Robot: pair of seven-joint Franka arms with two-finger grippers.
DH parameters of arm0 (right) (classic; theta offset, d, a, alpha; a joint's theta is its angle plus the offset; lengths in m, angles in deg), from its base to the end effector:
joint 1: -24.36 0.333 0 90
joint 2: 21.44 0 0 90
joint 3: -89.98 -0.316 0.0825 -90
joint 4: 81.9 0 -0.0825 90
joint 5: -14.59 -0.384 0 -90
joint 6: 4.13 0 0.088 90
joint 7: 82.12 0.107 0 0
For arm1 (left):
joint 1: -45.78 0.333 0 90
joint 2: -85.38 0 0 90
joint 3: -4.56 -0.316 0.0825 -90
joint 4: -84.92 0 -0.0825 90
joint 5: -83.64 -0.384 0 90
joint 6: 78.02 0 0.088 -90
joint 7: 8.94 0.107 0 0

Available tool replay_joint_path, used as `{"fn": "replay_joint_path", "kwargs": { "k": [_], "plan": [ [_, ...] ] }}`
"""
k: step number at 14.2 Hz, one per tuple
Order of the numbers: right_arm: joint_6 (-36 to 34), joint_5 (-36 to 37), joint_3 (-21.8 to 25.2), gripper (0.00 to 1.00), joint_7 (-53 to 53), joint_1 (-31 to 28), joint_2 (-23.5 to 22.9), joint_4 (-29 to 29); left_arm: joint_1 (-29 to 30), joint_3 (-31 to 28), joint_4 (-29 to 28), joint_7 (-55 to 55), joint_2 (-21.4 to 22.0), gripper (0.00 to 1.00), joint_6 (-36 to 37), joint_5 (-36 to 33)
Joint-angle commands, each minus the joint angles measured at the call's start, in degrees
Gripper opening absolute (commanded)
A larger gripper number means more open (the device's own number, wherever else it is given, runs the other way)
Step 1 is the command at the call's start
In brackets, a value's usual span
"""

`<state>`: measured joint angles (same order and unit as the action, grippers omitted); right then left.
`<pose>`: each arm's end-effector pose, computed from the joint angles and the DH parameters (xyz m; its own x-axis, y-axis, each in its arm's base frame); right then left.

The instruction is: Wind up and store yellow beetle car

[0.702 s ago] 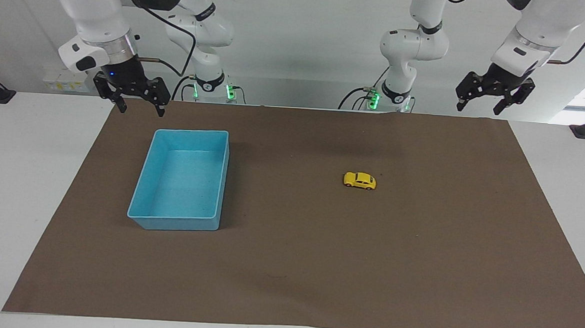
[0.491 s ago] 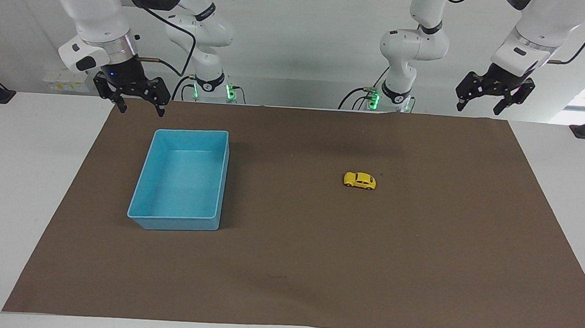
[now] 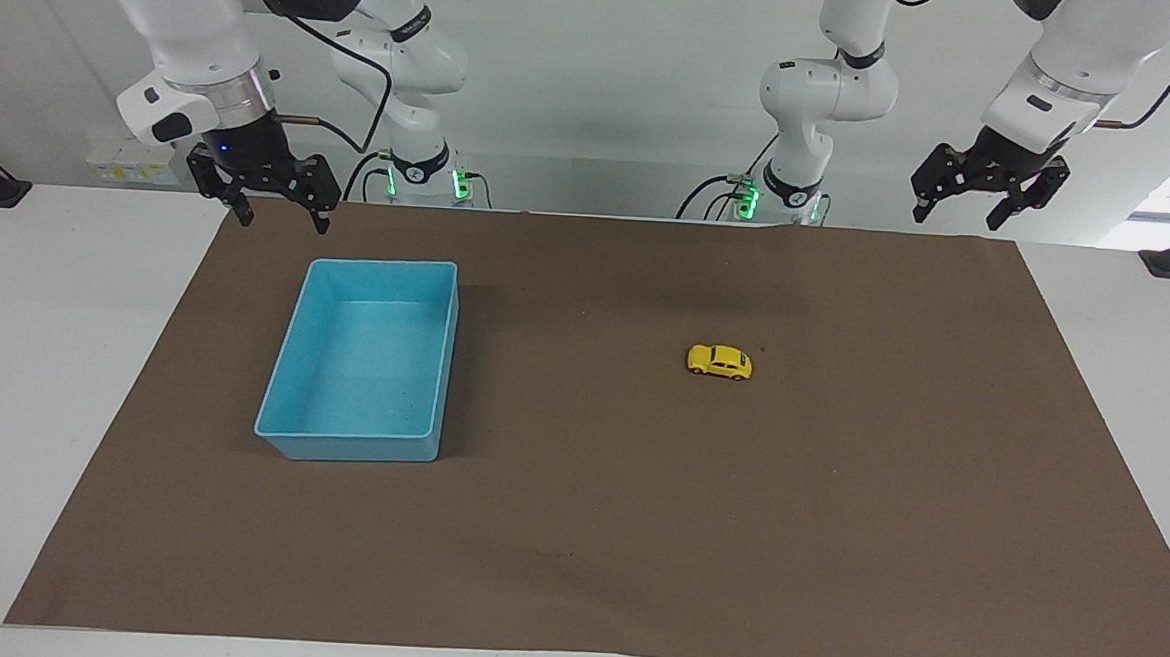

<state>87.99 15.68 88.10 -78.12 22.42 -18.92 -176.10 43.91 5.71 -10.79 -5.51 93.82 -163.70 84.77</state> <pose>0.5436 -0.0021 0.6172 0.9975 -0.0701 0.0091 -0.0703 -0.9973 0.0199 0.4990 -0.0294 0.6490 0.9932 -0.1135 -0.0267 -0.1130 -0.9934 0.0184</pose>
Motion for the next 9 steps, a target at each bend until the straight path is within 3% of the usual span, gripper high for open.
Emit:
{"fn": "replay_joint_path", "kwargs": {
  "k": [1, 9],
  "plan": [
    [-0.1, -0.7, -0.3, 1.00, -1.5, -0.8, 1.2, -1.1, 0.0, 0.0, -0.8, -0.9, 0.8, 1.00, 0.5, 0.5],
    [-0.1, -0.7, -0.3, 1.00, -1.5, -0.8, 1.2, -1.1, 0.1, 0.0, -0.9, -6.0, 0.6, 1.00, 0.3, 0.5]
  ]
}}
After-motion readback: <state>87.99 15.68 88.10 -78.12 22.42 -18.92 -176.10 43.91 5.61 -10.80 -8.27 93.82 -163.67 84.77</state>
